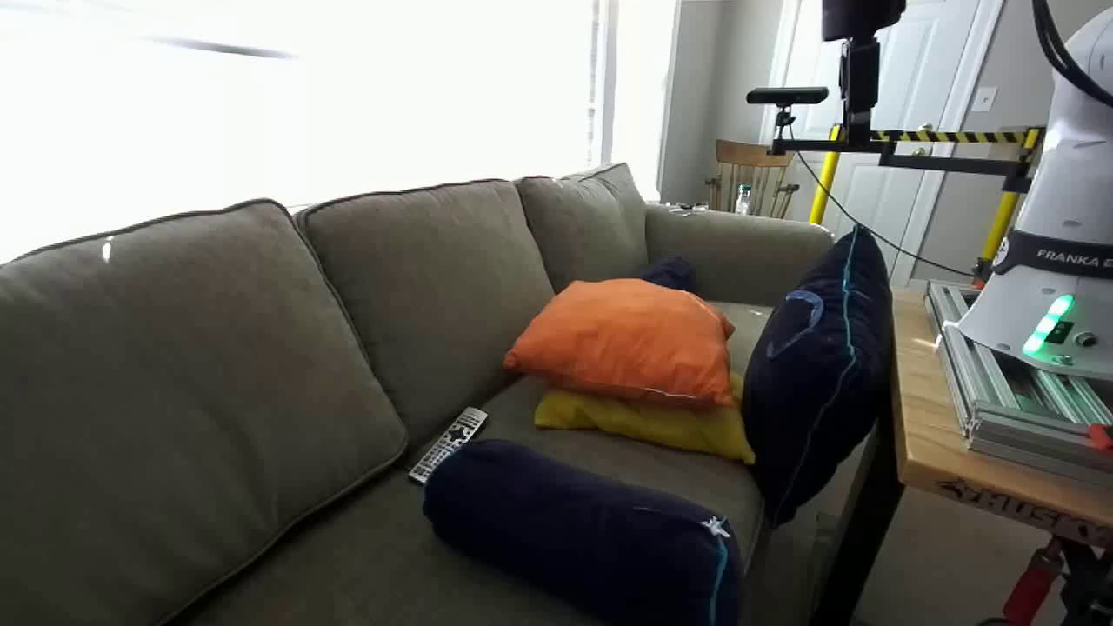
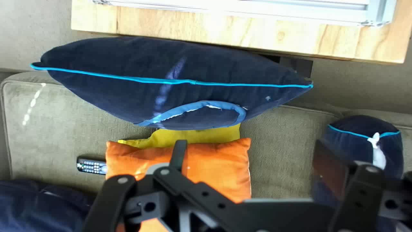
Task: Put the blue pillow on the orange pillow
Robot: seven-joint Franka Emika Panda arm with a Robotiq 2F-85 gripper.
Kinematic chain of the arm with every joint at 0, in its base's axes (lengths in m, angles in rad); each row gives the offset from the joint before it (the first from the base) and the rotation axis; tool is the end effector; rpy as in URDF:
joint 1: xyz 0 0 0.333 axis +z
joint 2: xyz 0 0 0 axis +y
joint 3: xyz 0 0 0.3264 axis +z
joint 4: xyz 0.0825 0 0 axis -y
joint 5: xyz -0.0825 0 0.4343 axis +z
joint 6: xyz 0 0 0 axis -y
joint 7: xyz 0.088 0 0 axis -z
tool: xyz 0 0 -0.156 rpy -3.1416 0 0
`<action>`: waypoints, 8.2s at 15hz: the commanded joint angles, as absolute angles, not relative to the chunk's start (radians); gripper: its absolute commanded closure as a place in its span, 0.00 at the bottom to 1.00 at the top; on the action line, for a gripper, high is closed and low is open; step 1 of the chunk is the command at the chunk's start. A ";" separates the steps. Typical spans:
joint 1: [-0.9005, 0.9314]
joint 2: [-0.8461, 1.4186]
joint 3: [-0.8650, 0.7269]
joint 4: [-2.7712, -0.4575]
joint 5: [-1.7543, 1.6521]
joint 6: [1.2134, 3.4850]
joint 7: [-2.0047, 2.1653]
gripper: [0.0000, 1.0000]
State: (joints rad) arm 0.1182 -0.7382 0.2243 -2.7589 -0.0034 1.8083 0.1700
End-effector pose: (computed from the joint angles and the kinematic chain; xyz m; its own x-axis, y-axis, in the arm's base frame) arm 0.3084 0.0912 0.3403 0.9782 0.0793 -0.1917 0.1158 -0.9753 0.1878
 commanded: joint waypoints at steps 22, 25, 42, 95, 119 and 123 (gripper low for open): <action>-0.253 -0.526 0.152 -2.758 -0.123 2.160 0.725 0.00; -0.243 -0.534 0.127 -2.758 -0.132 2.141 0.735 0.00; -0.355 -0.335 0.139 -2.758 -0.436 2.229 1.501 0.00; -0.285 -0.118 -0.241 -2.751 -0.513 2.295 1.902 0.98; -0.191 -0.596 0.004 -2.516 -0.295 1.975 1.579 0.98; -0.197 -0.561 0.018 -2.401 -0.299 1.958 1.591 0.98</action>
State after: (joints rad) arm -0.1866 -0.5761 0.0035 -2.5107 -0.3337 2.0067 1.6146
